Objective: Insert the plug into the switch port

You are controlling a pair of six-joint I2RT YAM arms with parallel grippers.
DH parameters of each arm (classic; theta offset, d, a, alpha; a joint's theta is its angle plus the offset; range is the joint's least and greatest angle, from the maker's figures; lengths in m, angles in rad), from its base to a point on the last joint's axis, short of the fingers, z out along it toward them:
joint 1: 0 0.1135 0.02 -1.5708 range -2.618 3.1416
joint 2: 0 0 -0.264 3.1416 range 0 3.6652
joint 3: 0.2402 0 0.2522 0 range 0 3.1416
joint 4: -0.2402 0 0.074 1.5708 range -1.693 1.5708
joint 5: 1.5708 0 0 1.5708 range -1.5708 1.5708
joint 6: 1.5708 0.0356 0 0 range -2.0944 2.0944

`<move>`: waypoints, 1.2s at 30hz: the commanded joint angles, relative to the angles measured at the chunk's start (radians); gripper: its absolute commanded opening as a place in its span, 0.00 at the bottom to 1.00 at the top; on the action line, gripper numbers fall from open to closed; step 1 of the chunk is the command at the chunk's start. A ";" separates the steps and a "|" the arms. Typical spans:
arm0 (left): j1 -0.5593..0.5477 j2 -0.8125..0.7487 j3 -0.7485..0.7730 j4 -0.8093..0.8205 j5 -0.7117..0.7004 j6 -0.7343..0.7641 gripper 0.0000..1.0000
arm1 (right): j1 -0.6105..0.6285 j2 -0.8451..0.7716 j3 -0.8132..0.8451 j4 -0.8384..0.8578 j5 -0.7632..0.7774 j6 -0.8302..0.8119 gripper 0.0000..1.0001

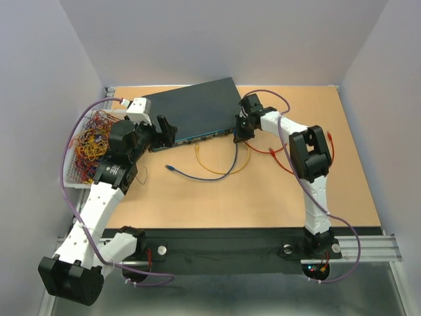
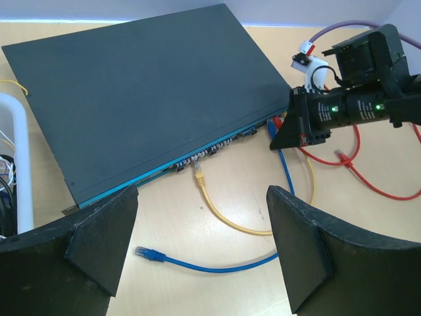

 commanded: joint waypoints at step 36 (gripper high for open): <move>-0.013 -0.067 -0.025 0.039 -0.036 0.035 0.88 | 0.029 0.061 0.189 -0.207 0.010 0.014 0.00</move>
